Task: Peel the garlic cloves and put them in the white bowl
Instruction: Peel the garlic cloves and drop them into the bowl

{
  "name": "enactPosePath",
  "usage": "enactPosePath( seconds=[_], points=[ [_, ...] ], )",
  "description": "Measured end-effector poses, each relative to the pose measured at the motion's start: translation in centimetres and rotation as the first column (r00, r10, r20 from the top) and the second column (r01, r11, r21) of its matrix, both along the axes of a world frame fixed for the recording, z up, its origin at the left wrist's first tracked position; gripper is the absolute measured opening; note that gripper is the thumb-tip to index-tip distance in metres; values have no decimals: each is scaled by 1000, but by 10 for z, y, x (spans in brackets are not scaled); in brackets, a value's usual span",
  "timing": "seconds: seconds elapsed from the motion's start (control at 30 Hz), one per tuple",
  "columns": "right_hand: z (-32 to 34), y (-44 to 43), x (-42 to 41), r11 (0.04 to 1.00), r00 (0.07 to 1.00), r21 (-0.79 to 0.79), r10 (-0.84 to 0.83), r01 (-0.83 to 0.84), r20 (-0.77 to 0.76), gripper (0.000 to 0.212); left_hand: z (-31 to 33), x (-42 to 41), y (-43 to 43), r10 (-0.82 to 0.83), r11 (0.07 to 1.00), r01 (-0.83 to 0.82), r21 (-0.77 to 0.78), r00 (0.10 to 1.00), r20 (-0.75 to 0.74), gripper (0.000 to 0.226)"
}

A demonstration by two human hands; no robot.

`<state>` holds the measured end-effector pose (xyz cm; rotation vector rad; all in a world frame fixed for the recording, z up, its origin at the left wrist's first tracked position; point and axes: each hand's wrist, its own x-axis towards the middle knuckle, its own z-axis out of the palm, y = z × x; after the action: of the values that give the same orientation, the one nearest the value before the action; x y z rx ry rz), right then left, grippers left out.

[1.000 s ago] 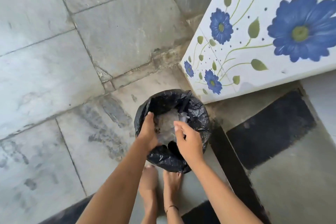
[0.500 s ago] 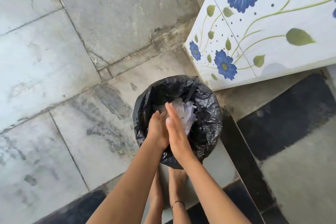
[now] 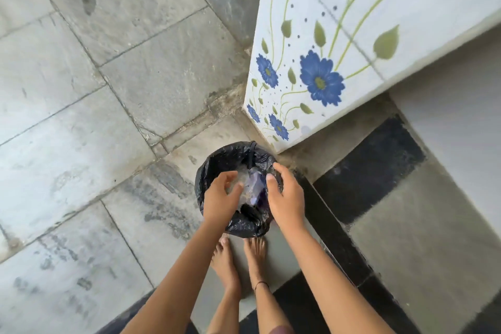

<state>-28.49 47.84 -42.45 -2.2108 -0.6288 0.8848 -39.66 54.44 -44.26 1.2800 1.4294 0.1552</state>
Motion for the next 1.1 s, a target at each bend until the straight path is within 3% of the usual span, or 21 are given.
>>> enactPosePath(
  seconds=[0.07,0.2,0.33,0.5,0.67,0.8,1.0,1.1],
  points=[
    [73,-23,9,997,988,30,61,-66,144,37,70,2,-11,-162,975,166,145,986,-38,30],
    [206,-87,17,983,920,75,131,-170,370,41,204,9,-48,-317,894,294,338,948,12,31],
    [313,-171,27,966,843,223,-6,-135,537,41,322,27,-101,-472,758,346,553,876,97,34],
    [390,-294,33,912,718,406,-241,-62,652,36,413,67,-194,-664,568,350,745,729,164,35],
    [411,-437,65,894,601,437,-407,105,688,37,439,132,-312,-807,441,404,802,569,157,31],
    [407,-524,105,903,507,336,-428,268,748,44,438,193,-383,-857,341,478,810,511,60,26],
    [391,-589,158,848,572,-24,-336,529,748,72,440,282,-434,-870,114,570,814,453,-195,33],
    [382,-597,166,815,596,-121,-304,567,744,80,434,312,-438,-828,-22,671,742,404,-390,34]
  ],
)
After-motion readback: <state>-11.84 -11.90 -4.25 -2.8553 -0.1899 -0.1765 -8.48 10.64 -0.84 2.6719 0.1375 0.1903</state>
